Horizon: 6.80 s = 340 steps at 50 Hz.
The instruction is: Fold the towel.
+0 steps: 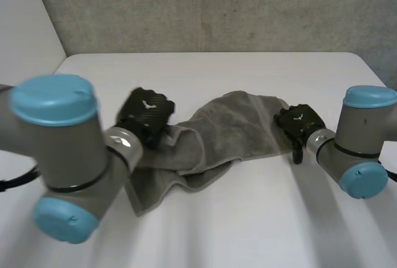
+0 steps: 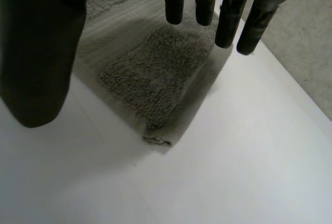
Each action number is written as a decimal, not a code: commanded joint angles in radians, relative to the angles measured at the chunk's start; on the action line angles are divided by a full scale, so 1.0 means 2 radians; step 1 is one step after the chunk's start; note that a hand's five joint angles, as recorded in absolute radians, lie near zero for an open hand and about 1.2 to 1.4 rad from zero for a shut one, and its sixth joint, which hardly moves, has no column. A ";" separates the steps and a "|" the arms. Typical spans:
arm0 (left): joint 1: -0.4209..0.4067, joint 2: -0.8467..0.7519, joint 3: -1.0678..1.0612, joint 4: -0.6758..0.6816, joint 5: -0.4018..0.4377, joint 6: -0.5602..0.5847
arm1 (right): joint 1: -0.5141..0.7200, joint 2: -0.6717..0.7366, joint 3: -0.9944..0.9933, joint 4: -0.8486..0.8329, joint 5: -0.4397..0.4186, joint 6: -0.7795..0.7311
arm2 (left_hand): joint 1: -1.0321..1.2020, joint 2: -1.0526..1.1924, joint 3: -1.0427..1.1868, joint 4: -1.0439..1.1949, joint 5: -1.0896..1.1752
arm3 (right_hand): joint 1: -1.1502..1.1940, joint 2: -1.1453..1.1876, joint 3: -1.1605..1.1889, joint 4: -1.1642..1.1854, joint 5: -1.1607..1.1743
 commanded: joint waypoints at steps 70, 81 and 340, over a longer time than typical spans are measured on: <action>0.183 0.184 -0.070 -0.002 0.093 -0.157 | 0.140 -0.077 -0.056 0.069 -0.058 0.240 | 0.042 0.046 0.037 0.023 0.044 | 0.583 0.581 0.579 0.576 0.580; 0.193 0.207 -0.081 -0.016 0.105 -0.153 | 0.101 -0.155 -0.068 0.327 -0.118 0.089 | 0.042 0.046 0.037 0.023 0.044 | 0.583 0.581 0.579 0.576 0.580; 0.154 -0.012 0.111 0.168 0.180 -0.096 | 0.104 -0.125 -0.201 0.034 -0.134 0.012 | 0.042 0.046 0.037 0.023 0.044 | 0.583 0.581 0.579 0.576 0.580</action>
